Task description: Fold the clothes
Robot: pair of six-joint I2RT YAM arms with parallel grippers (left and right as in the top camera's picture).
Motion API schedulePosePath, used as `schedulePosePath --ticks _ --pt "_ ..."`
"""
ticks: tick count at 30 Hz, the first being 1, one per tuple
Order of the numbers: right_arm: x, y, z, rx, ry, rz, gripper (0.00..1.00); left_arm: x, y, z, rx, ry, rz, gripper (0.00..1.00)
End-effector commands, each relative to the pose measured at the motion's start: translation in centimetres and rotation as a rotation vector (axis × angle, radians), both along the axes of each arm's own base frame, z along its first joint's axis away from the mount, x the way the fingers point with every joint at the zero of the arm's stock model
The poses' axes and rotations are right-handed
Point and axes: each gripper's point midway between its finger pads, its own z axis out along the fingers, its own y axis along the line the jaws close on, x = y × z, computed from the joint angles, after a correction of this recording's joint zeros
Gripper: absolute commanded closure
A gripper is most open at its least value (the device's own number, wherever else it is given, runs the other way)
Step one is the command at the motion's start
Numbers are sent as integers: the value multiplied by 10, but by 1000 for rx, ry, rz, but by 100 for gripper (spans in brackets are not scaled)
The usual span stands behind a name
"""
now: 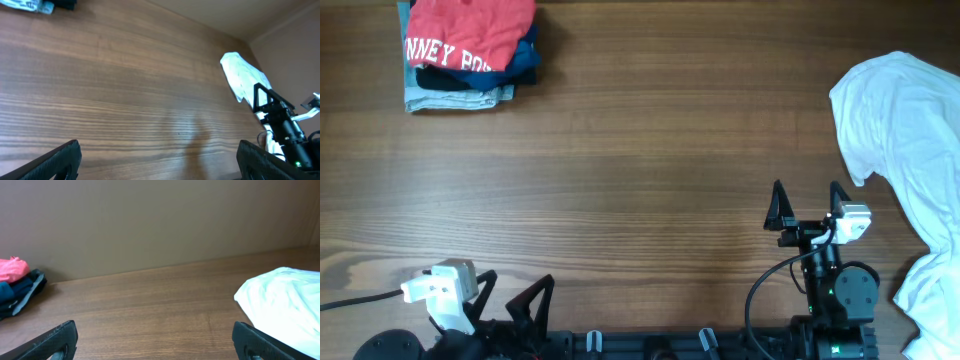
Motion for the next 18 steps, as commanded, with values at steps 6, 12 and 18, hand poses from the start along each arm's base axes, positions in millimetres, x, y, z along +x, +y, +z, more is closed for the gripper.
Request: schedulePosePath --ticks 6,12,18 --pt "0 2 -1 -11 -7 15 0 61 13 -30 -37 -150 119 0" --pt "0 2 -1 -11 -7 15 0 111 13 -64 -12 -383 111 0" --pt "0 2 -1 -11 -7 15 0 136 43 -91 40 -444 285 0"
